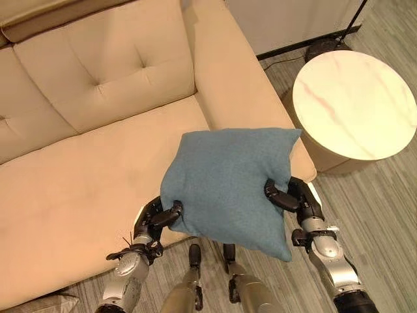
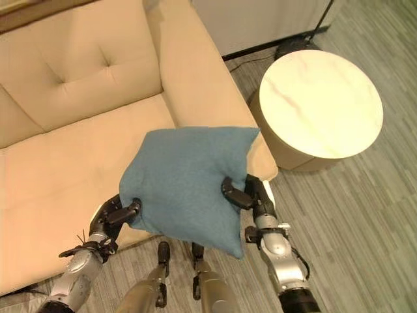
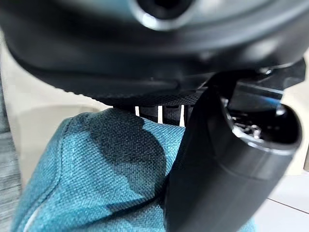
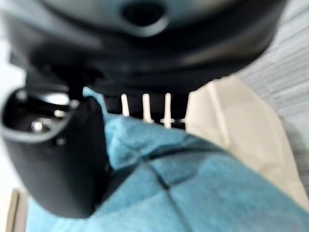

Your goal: Pick up all the scattered cushions and arrange them neatly on the sofa.

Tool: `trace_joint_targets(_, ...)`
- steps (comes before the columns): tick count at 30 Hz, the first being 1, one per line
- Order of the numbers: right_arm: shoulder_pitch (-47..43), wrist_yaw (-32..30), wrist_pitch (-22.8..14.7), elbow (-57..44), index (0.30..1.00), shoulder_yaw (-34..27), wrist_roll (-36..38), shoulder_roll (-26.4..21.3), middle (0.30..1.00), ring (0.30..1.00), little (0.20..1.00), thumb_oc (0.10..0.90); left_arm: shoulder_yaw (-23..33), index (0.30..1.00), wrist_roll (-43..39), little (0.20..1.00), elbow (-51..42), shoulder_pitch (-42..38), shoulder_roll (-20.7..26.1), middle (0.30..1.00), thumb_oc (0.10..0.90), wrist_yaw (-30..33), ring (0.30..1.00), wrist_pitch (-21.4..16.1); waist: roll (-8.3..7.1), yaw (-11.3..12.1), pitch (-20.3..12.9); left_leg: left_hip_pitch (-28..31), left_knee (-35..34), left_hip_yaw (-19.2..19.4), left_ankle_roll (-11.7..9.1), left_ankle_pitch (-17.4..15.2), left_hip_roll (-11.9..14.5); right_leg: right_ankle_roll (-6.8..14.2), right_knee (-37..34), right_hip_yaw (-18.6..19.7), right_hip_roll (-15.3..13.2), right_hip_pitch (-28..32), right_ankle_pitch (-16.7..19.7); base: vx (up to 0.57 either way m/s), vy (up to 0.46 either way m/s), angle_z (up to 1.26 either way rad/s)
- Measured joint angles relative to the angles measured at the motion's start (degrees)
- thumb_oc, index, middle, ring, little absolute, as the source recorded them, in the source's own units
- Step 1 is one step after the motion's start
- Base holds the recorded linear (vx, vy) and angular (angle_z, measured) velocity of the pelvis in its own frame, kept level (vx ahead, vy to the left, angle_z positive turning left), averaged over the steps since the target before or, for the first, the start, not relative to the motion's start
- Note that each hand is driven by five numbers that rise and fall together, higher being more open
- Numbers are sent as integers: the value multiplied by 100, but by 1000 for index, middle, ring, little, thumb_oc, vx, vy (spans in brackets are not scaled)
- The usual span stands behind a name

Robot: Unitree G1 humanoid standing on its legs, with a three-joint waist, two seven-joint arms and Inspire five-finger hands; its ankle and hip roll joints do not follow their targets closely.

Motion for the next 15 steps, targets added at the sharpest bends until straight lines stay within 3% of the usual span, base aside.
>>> trace_joint_targets(2, 547, 193, 56, -342, 300, -41, -164, -38, 300, 300, 300, 400, 104, 300, 0, 300, -390, 643, -43, 300, 400, -238, 300, 31, -31, 40, -127, 333, 213, -142, -62, -252, 10, -91, -56, -99, 24, 559, -197, 40, -117, 46)
trace_joint_targets(3, 572, 211, 53, -430, 300, -53, -184, -93, 300, 300, 300, 400, 139, 300, -4, 300, -388, 701, -76, 300, 400, -298, 300, 31, -76, 174, -229, 132, 633, -207, -250, -321, -11, -140, -86, -251, -3, 616, -223, 8, -110, 78)
trace_joint_targets(4, 569, 205, 59, -430, 300, -86, -184, -114, 300, 300, 300, 400, 71, 300, -2, 300, -309, 517, -69, 300, 400, -301, 300, 31, -202, 165, -234, -289, 1179, -199, -462, -183, -172, -187, -83, -487, -198, 615, -252, 43, -47, 110)
trace_joint_targets(5, 549, 196, 95, -432, 300, -145, -186, -144, 300, 300, 300, 400, 0, 300, -2, 300, -214, 345, -72, 300, 400, -301, 300, 32, -363, 157, -253, -604, 1606, 75, -615, -116, -291, -196, -105, -729, -407, 596, -254, 73, -1, 123)
trace_joint_targets(7, 461, 197, 120, -435, 300, -171, -216, -163, 300, 300, 300, 400, -3, 300, -3, 300, -188, 320, -79, 300, 400, -302, 300, 32, -465, 167, -301, -823, 1890, 842, -307, -339, -9, -263, -228, -967, -476, 713, -263, 110, 51, 82)
trace_joint_targets(8, 311, 205, 118, -447, 300, -168, -241, -114, 300, 300, 300, 400, -1, 300, -4, 300, -169, 376, -62, 300, 400, -302, 300, 32, -448, 264, -326, -689, 1490, 1116, -242, -380, 353, -250, -258, -1032, -436, 833, -336, 220, 135, 51)
trace_joint_targets(9, 243, 202, 118, -461, 300, -168, -244, -102, 300, 300, 300, 400, 5, 300, -4, 300, -169, 380, -75, 300, 400, -303, 300, 32, -430, 243, -332, -658, 1306, 1266, -251, -369, 468, -217, -286, -1089, -444, 867, -349, 220, 144, 45)
trace_joint_targets(12, 129, 175, 142, -460, 300, -151, -355, -112, 300, 300, 300, 400, 104, 300, 105, 300, -187, 367, -137, 300, 400, -306, 300, 31, -378, 308, -365, -691, 812, 1518, -374, -276, 672, -42, -287, -1159, -418, 895, -450, 210, 135, 21)
trace_joint_targets(15, 149, 198, 145, -466, 300, -101, -452, -115, 300, 300, 300, 400, 144, 300, 152, 300, -187, 512, -122, 300, 400, -305, 300, 33, -269, 419, -425, -317, 364, 1484, -243, -112, 712, 117, -281, -1060, -305, 1100, -494, 288, 211, -31)
